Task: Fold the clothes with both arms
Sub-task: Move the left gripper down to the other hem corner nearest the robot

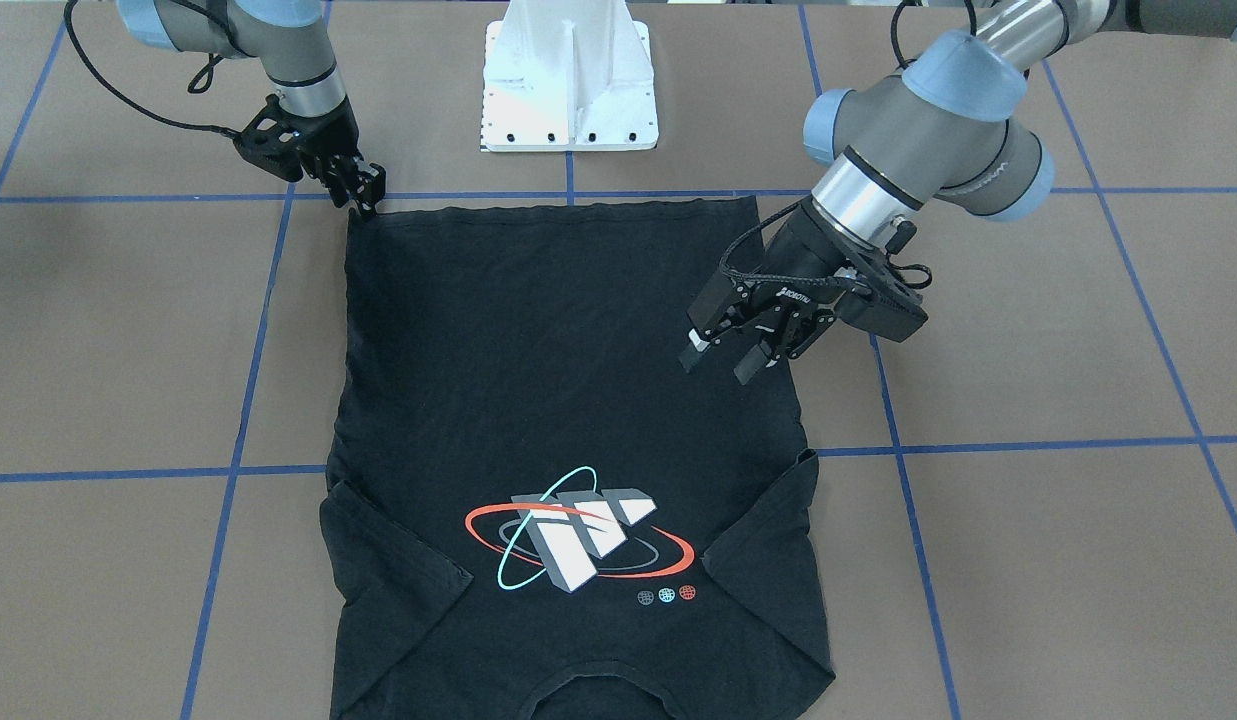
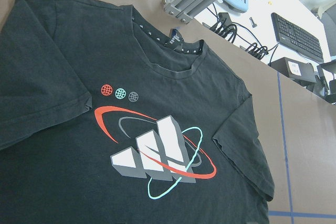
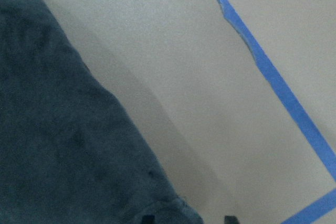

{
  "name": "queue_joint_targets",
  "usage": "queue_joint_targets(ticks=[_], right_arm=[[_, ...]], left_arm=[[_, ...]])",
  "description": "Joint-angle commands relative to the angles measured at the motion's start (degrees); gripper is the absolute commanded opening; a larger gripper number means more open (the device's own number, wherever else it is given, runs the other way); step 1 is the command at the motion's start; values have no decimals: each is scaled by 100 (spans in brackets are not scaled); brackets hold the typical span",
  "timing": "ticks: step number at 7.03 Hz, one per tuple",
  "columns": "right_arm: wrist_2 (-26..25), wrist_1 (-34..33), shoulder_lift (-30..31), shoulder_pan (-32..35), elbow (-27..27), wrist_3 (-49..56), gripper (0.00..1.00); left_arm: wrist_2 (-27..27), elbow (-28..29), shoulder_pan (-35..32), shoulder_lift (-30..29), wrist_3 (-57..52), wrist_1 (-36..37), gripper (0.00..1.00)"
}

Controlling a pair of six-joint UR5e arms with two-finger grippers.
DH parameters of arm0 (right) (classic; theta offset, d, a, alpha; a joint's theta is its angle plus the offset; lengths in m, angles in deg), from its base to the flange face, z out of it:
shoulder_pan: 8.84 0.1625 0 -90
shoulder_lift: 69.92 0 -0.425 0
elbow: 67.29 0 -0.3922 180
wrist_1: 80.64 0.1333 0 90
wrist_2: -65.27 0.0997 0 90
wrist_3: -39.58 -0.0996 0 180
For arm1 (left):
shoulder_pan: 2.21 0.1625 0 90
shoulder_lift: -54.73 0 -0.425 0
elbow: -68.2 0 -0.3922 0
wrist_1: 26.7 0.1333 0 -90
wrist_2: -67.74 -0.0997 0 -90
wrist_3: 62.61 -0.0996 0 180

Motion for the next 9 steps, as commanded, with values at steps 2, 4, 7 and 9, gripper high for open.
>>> queue_joint_targets(ticks=[2, 4, 7, 9], right_arm=[[-99, 0, -7, 23, -40, 8, 0], [-107, 0, 11, 76, -215, -1, 0], [-20, 0, 177, 15, -470, -27, 0], [-11, 0, 371, -204, -725, -45, 0]], left_arm=[[-63, 0, 19, 4, -3, 0, 80], [-45, -139, 63, 21, 41, 87, 80], [-795, -2331, 1289, 1132, 50, 2186, 99], [-871, -2821, 1722, 1954, 93, 2180, 99]])
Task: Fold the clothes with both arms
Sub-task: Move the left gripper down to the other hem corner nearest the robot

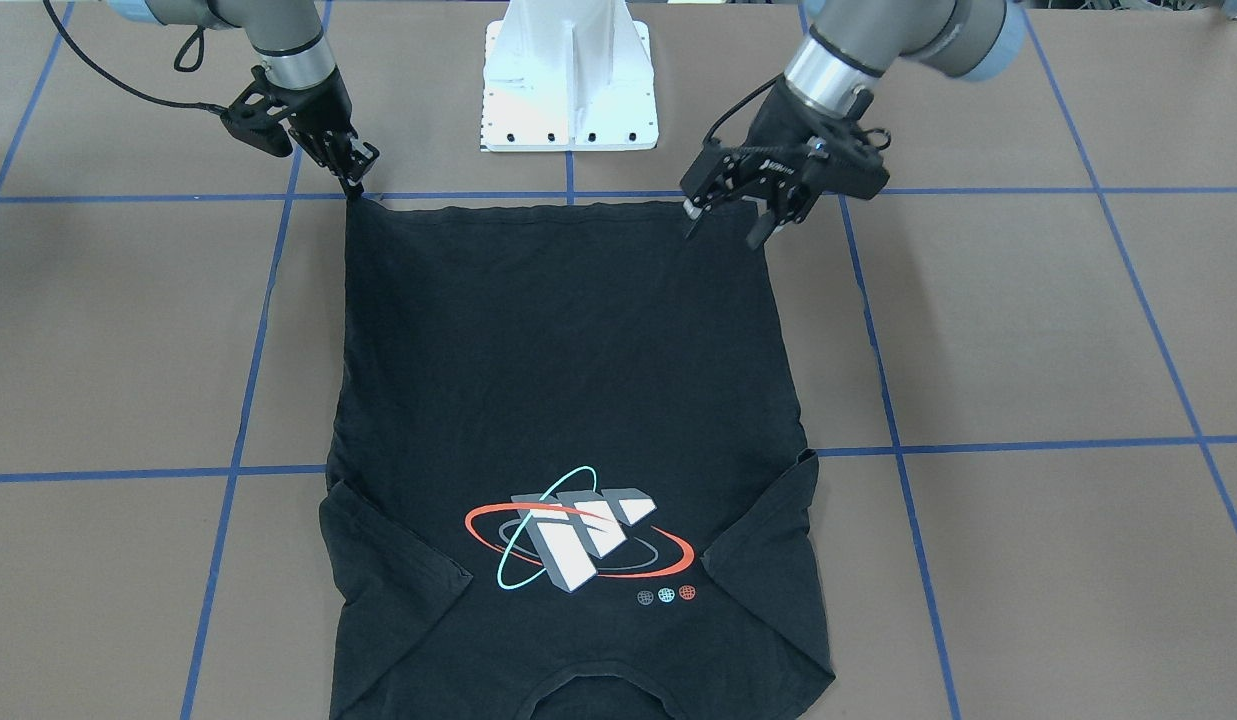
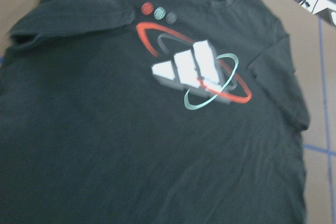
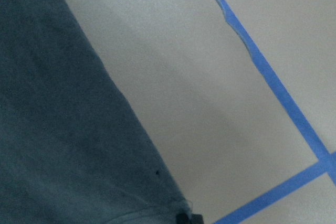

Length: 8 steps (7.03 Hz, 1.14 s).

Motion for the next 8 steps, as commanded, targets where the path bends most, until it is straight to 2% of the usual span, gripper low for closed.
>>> queue_joint_targets(ticks=[1, 2, 3, 5, 8], right_arm=[[10, 0, 87, -154, -139, -23, 0], [10, 0, 148, -197, -148, -24, 0], [-17, 0, 166, -241, -148, -24, 0], [-52, 0, 254, -242, -139, -24, 0], [-69, 0, 245, -242, -139, -23, 0]], left_arm=[[-240, -280, 522, 476, 276, 77, 99], [-816, -245, 1142, 747, 452, 69, 98], [-1135, -262, 1322, 828, 794, 60, 99], [-1190, -201, 1691, 1160, 1087, 77, 97], [-1173, -69, 1930, 1347, 1306, 69, 77]])
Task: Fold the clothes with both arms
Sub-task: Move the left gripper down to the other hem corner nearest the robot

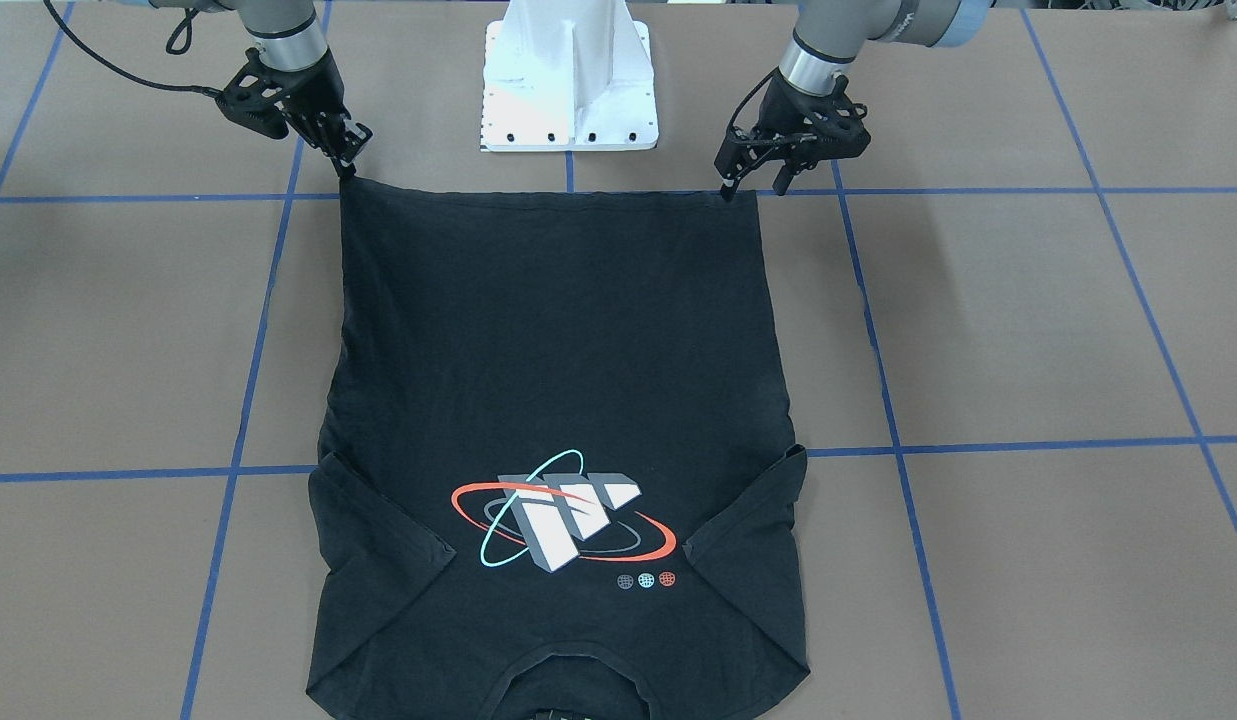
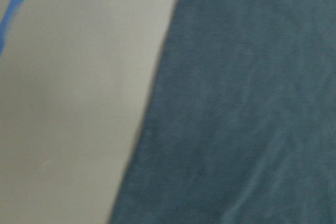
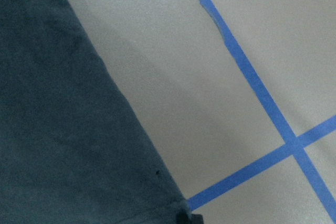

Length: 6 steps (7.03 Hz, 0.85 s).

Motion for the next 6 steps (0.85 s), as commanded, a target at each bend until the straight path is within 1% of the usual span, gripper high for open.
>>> queue_joint_targets(ticks=[1, 2, 6], right_arm=[[-9, -4, -4, 0, 0, -4, 0], [-9, 4, -4, -9, 0, -4, 0], [-9, 4, -12, -9, 0, 5, 0]], left_arm=[[-5, 123, 207, 39, 156, -1, 68], [3, 132, 260, 39, 174, -1, 61], [-5, 334, 340, 39, 306, -1, 53]])
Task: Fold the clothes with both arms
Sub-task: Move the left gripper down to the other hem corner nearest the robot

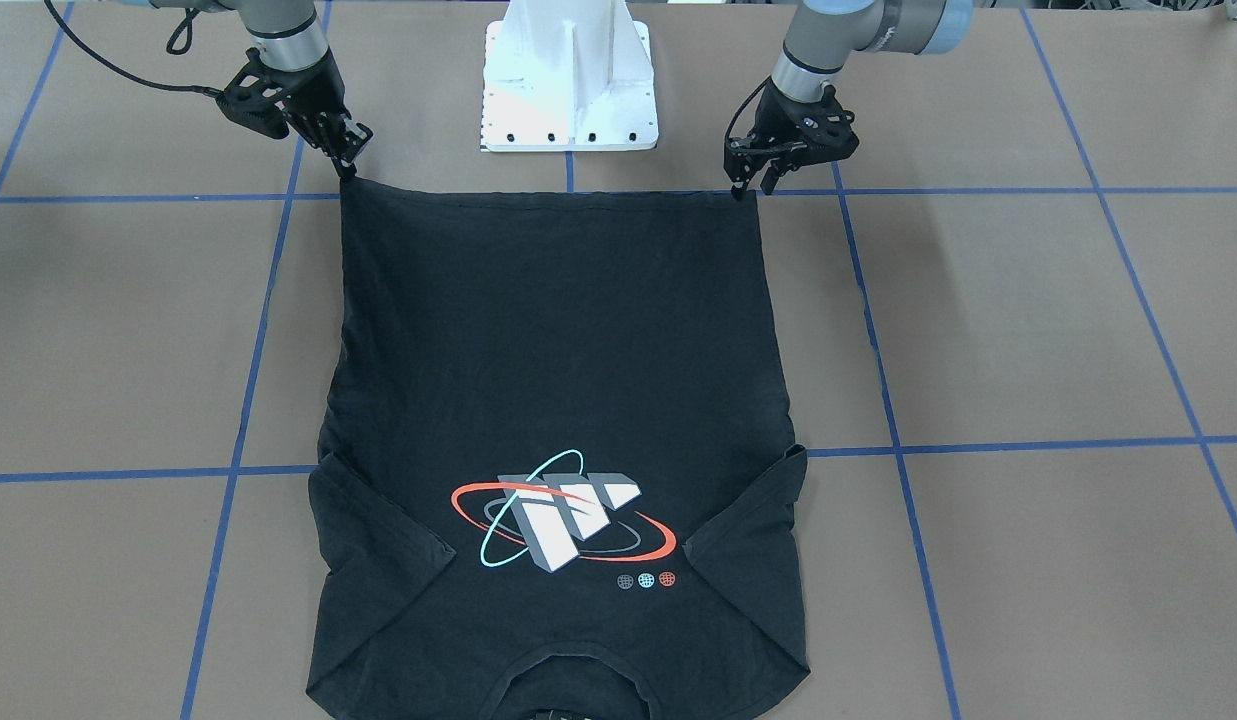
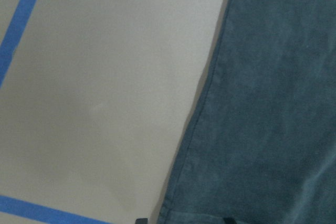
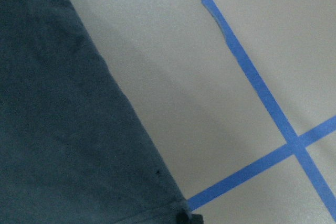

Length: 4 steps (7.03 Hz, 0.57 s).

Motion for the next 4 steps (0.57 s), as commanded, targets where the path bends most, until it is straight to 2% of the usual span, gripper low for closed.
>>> queue_joint_targets(ticks=[1, 2, 3, 4], right_arm=[[0, 1, -3, -3, 0, 5, 0], [0, 1, 6, 6, 0, 5, 0], [0, 1, 6, 6, 0, 5, 0], [0, 1, -3, 6, 0, 5, 0]], left_arm=[[-2, 66, 8, 2, 32, 2, 47], [6, 58, 8, 2, 32, 2, 40], [6, 58, -1, 11, 32, 2, 22], [24, 66, 8, 11, 41, 2, 10]])
